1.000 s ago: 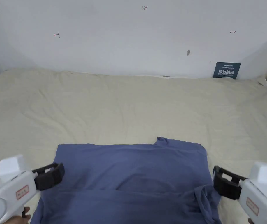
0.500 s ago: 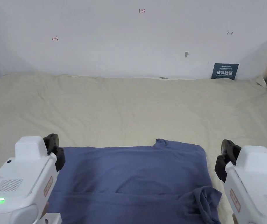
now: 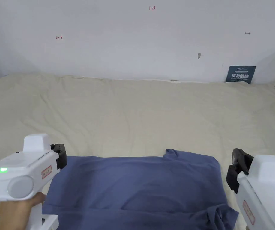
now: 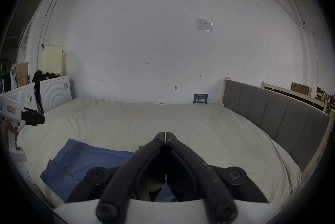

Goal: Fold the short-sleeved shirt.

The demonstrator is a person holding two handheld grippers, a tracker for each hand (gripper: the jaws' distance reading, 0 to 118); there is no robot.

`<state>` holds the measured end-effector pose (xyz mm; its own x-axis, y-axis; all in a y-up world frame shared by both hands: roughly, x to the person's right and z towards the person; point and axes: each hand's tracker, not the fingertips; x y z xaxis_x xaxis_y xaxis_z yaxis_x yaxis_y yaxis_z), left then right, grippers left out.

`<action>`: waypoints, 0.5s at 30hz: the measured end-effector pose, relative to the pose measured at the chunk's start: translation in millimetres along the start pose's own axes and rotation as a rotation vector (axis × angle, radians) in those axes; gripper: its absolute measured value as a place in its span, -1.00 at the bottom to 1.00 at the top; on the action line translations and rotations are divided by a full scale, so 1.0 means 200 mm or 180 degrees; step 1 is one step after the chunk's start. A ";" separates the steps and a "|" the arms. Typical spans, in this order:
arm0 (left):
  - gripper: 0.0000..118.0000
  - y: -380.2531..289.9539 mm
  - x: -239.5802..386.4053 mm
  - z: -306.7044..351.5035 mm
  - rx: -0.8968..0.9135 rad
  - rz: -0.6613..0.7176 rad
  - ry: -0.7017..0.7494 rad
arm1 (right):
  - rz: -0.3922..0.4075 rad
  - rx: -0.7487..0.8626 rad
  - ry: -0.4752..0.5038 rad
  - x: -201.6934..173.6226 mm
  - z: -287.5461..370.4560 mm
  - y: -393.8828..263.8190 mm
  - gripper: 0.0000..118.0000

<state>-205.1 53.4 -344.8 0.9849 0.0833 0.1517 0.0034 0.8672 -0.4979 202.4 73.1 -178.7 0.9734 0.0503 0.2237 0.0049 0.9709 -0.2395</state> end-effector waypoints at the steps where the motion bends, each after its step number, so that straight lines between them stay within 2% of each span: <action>1: -1.00 0.03 -0.04 -0.09 -0.0121 0.0061 -0.0046 | 0.0006 -0.0011 0.0001 0.00 -0.03 0.00 -0.98; 6: -0.99 0.11 -0.22 -0.52 -0.0621 0.0314 -0.0034 | 0.0013 -0.0102 -0.0005 -0.03 -0.21 0.02 -0.98; 8: -0.94 0.10 -0.28 -0.70 -0.0761 0.0304 0.0058 | 0.0045 -0.0149 -0.0019 -0.04 -0.28 0.02 -0.98; 9: -0.85 0.09 -0.30 -0.79 -0.0888 0.0263 0.0083 | 0.0056 -0.0166 -0.0024 -0.05 -0.31 0.02 -0.98; 10: -0.62 0.08 -0.32 -0.87 -0.0992 0.0275 0.0132 | 0.0064 -0.0191 -0.0031 -0.04 -0.36 0.01 -0.98; 11: -0.24 0.07 -0.34 -0.94 -0.1052 0.0288 0.0183 | 0.0072 -0.0212 -0.0038 -0.04 -0.40 0.00 -0.98; 12: 0.43 0.06 -0.34 -0.98 -0.1181 0.0302 0.0184 | 0.0079 -0.0236 -0.0052 -0.05 -0.43 -0.01 -0.98; 13: 0.80 0.04 -0.35 -1.04 -0.1256 0.0318 0.0194 | 0.0082 -0.0264 -0.0062 -0.05 -0.46 -0.02 -0.98; 14: 0.93 0.02 -0.37 -1.10 -0.1370 0.0284 0.0218 | 0.0083 -0.0296 -0.0073 -0.05 -0.50 -0.03 -0.98; 15: 0.88 0.01 -0.37 -1.14 -0.1408 0.0249 0.0297 | 0.0084 -0.0325 -0.0084 -0.04 -0.53 -0.04 -0.98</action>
<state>-238.0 -62.9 -550.7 0.9964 0.0781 0.0317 -0.0181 0.5655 -0.8245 218.1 39.2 -278.6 0.9671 0.0829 0.2407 0.0041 0.9403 -0.3405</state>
